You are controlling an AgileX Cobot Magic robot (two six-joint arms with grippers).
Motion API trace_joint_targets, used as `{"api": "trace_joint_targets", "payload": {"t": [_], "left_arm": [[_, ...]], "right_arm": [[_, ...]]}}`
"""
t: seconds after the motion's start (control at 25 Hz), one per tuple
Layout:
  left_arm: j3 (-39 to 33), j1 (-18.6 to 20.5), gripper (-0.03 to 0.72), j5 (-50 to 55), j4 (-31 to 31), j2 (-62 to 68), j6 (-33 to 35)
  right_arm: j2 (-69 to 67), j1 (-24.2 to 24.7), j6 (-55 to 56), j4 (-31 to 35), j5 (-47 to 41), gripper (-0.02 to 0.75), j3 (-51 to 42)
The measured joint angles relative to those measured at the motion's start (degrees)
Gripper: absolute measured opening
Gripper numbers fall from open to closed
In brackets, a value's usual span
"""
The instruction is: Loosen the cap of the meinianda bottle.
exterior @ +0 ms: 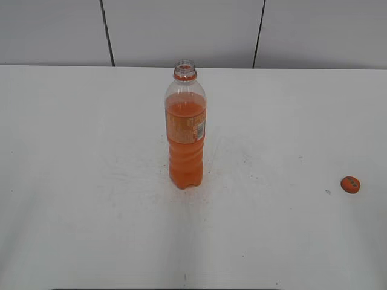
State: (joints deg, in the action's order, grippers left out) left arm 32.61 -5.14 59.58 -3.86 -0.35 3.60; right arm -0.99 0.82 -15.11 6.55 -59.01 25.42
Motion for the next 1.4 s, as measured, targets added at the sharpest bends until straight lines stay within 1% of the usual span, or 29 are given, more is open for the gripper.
{"api": "trace_joint_targets", "payload": {"t": [0.48,0.72,1.4], "left_arm": [[0.0,0.0,0.533,-0.12,-0.04,-0.05,-0.85],[0.0,0.0,0.533,-0.29,0.69,-0.05,-0.85],[0.0,0.0,0.533,-0.27,0.74,-0.1,-0.9]], "right_arm": [[0.26,0.0,0.0,-0.41,0.12,0.491,0.0],[1.47,0.0,0.0,-1.76,0.32,0.491,0.0],[1.51,0.0,0.0,-1.99,0.32,0.491,0.0]]}}
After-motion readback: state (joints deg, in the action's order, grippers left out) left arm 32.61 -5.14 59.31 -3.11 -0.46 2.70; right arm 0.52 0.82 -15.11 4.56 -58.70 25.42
